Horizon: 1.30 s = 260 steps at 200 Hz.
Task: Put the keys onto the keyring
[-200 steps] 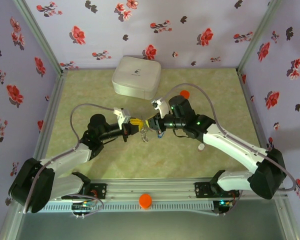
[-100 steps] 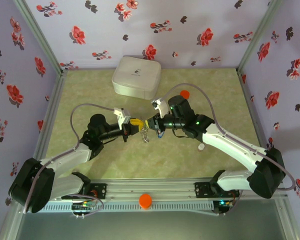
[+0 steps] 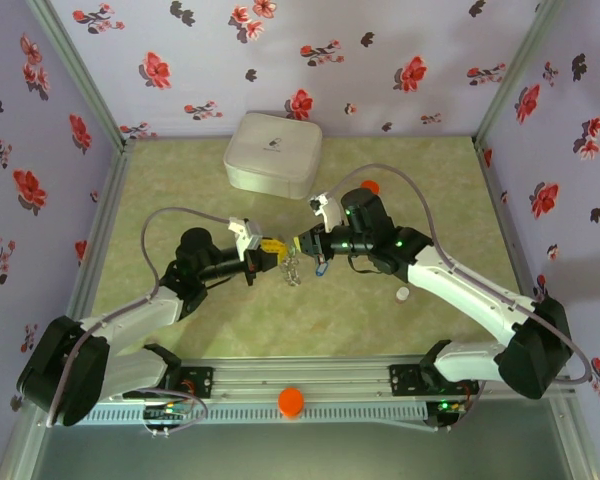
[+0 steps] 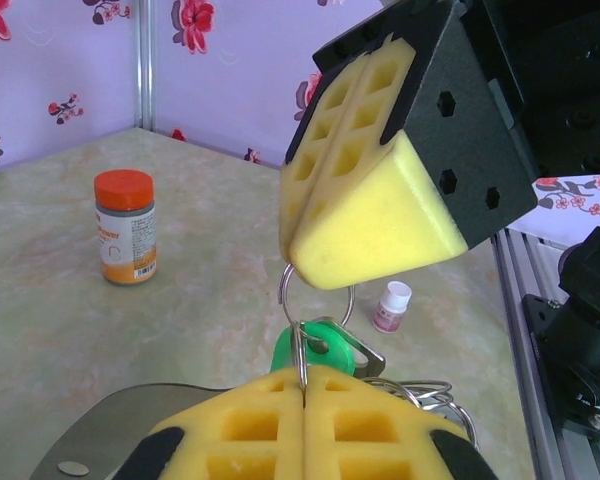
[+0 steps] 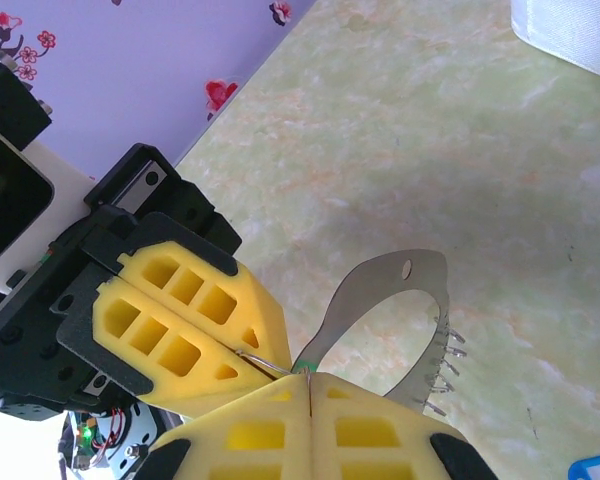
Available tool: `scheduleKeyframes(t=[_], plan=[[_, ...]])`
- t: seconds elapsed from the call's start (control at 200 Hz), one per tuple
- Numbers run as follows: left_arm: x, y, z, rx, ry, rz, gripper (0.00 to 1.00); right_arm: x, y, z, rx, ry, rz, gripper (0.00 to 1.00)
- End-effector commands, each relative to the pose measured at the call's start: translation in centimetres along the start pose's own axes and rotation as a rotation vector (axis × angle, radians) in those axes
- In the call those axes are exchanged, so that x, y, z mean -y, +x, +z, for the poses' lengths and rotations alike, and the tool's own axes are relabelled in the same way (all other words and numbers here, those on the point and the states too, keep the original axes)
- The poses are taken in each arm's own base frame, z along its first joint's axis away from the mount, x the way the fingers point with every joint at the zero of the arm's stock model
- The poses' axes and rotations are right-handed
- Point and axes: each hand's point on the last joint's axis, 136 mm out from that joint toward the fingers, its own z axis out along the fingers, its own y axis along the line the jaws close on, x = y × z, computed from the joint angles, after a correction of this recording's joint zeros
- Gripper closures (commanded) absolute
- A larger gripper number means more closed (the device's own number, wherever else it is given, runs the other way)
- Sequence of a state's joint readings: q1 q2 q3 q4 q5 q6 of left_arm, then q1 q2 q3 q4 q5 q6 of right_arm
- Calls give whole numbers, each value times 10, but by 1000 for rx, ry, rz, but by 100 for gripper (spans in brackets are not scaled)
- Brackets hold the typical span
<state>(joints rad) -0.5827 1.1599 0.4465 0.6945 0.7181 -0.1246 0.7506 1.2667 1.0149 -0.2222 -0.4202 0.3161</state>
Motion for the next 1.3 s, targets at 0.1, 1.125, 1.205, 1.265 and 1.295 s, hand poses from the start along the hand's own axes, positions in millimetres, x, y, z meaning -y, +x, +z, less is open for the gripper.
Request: scheduleKeyframes(t=[0.1,1.125,1.205,1.265,1.295], plan=[[18,-22,-1,58,78,86,100,0,-3,1,-12,-8,17,100],[35,-43,-6,145,157,194,100,-45,-4,-48,325,-156,-689,72],[37,-42,-6,142,164,203,100,-47,0,-43,278,-176,-704,71],[38,-42,-6,142,167,214,100,-49,3,-40,261,-206,-703,70],[38,-42,-6,142,167,219,100,-50,3,-39,264,-216,-696,70]])
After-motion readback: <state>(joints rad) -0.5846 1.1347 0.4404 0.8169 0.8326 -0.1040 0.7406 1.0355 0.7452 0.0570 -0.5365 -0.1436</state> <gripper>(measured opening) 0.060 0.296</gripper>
